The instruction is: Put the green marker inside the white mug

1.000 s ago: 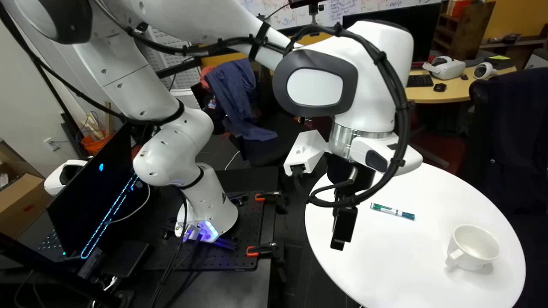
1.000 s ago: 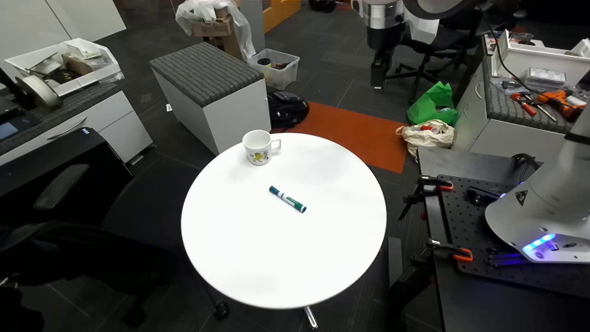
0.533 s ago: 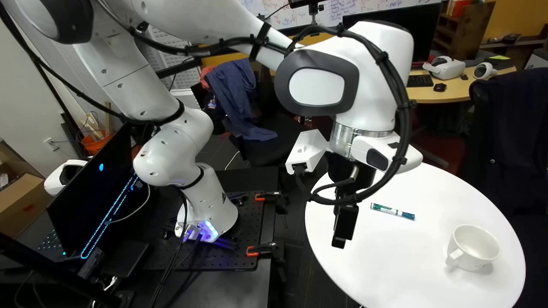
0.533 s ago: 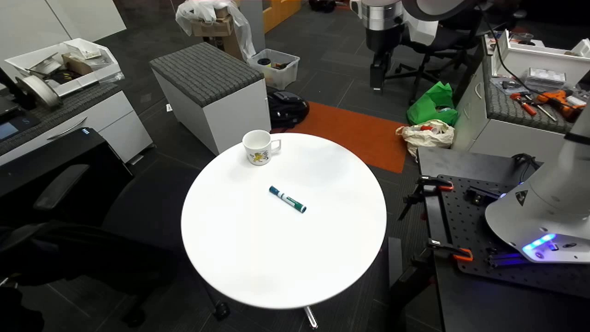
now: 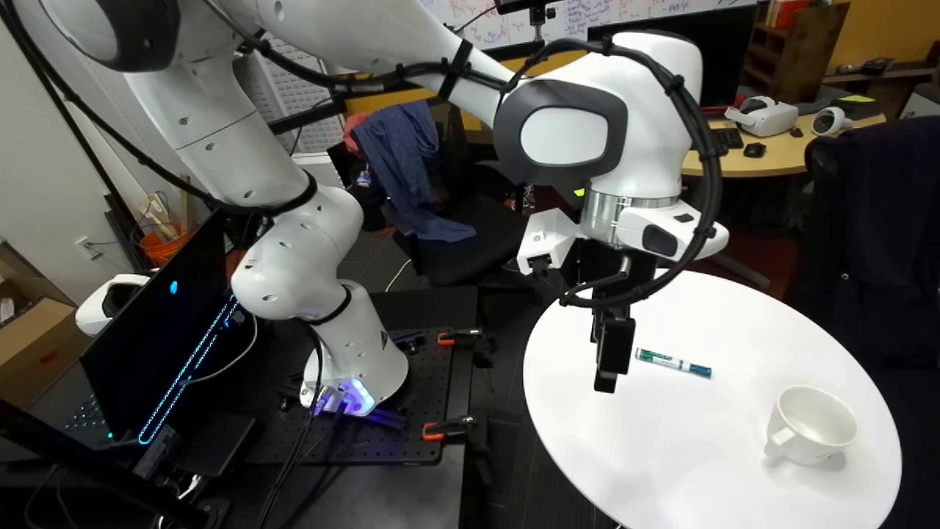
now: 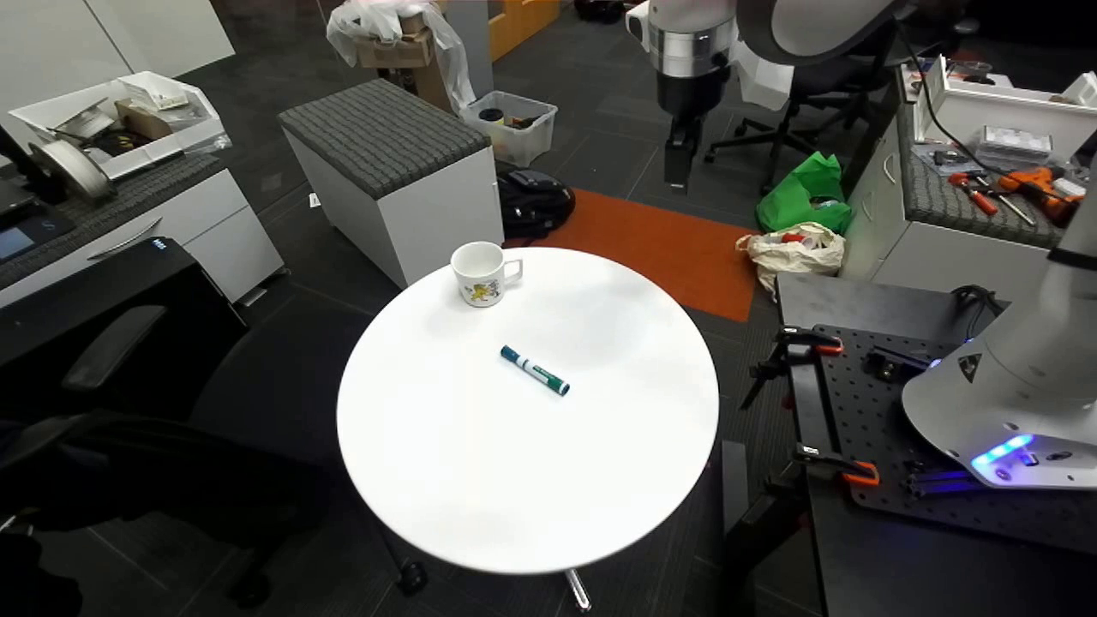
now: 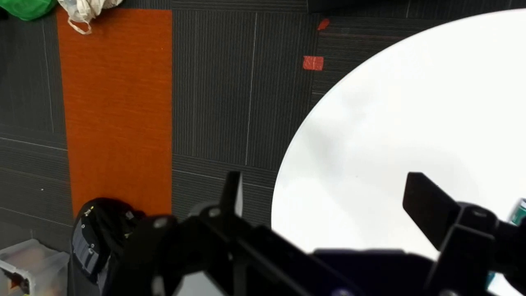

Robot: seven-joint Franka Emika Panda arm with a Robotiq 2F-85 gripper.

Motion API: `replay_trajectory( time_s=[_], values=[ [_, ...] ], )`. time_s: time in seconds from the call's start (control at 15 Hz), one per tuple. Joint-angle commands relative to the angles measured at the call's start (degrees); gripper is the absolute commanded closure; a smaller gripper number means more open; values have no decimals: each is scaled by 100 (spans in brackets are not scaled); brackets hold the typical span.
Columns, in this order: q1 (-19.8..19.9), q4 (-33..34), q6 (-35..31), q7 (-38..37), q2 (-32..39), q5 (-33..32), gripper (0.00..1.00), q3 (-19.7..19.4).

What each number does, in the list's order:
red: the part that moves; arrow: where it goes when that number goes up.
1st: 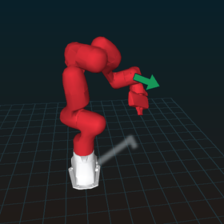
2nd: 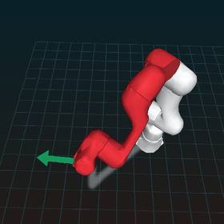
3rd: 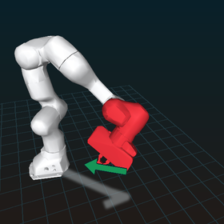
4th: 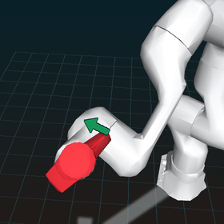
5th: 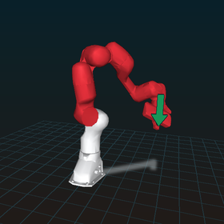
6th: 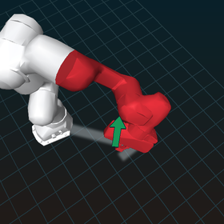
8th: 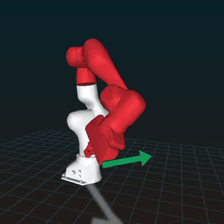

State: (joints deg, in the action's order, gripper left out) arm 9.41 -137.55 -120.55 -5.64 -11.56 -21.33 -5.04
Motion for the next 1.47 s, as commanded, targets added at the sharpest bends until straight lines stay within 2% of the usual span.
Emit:
replay_trajectory(
  time_s=[0.0, 0.47, 0.73, 1.4],
  values=[
    [-179, 39, -221, -450, 164, -12, 0, 174],
    [-419, 81, -690, -1851, 541, -76, 0, 516],
    [-525, 227, -1014, -2525, 995, -217, 0, 617],
    [-1007, 756, -2478, -3602, 2375, -555, 0, 366]
  ],
)
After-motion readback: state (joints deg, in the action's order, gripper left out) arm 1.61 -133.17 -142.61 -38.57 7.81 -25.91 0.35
